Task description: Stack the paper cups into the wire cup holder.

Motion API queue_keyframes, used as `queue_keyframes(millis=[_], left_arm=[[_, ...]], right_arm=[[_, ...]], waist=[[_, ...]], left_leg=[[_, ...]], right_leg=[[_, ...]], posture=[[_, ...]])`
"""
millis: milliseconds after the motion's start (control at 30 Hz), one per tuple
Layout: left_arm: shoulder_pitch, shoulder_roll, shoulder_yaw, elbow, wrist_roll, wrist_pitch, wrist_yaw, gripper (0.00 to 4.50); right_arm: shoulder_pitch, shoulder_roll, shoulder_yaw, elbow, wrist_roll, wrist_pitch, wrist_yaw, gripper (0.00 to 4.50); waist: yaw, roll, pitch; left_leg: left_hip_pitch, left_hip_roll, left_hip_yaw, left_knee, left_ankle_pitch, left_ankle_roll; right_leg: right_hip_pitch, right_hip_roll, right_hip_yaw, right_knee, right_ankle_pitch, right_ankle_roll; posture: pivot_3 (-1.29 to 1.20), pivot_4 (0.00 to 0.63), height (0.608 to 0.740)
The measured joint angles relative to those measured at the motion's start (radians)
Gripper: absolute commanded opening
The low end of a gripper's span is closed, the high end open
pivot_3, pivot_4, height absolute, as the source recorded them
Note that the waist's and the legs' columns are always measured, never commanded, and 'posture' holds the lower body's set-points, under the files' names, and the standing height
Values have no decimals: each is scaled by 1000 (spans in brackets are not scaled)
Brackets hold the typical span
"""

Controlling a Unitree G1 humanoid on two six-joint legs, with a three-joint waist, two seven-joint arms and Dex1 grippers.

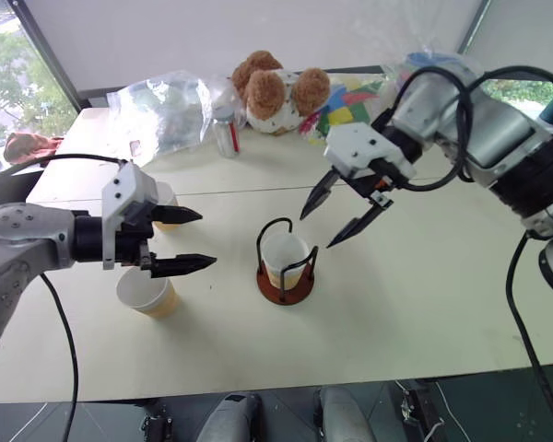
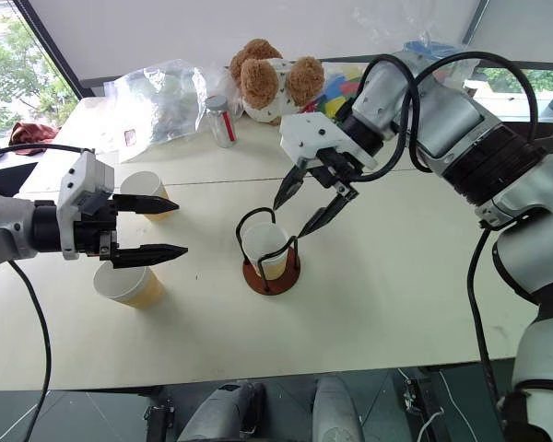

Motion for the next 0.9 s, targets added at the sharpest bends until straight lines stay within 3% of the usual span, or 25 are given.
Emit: queue_keyframes(millis=[167, 267, 467, 600, 767, 900], left_arm=[[52, 115, 95, 25, 26, -9, -53, 4500], [145, 169, 186, 21, 25, 10, -113, 4500], [448, 264, 468, -79, 101, 85, -310, 4500], [608, 285, 542, -130, 269, -16, -436, 4500], [571, 277, 516, -124, 300, -106, -422, 4500], [534, 256, 400, -118, 311, -184, -387, 4500]], right_arm=[[139, -8, -274, 17, 75, 243, -2, 2923], [320, -26, -442, -97, 148, 407, -43, 2923], [602, -14, -733, -347, 247, 623, -285, 2923], [690, -4, -809, -459, 247, 688, -356, 2923], [732, 27, -811, -526, 190, 706, -360, 2923], [746, 48, -822, -561, 175, 735, -371, 2923]], waist=[[2, -1, -1], [5, -1, -1], [2, -1, -1], [8, 0, -1], [27, 0, -1], [28, -1, -1]], left_leg=[[0, 1, 0, -1, 0, 0], [0, 3, 0, -1, 0, 0], [0, 5, 4, -1, -1, 0], [1, 6, 5, -1, -2, 2], [2, 9, 6, 0, -3, 4], [2, 10, 5, 0, -2, 4]], right_leg=[[0, 1, 1, -1, 0, 0], [0, 3, 1, -2, 0, -1], [0, 3, 3, -2, 1, -2], [1, 3, 4, -2, 2, -4], [2, 6, 3, -3, 6, -9], [2, 7, 3, -3, 6, -10]], posture=[[0, 150, 740], [0, 150, 740], [0, 150, 740], [0, 150, 740], [0, 150, 740], [0, 150, 740]])
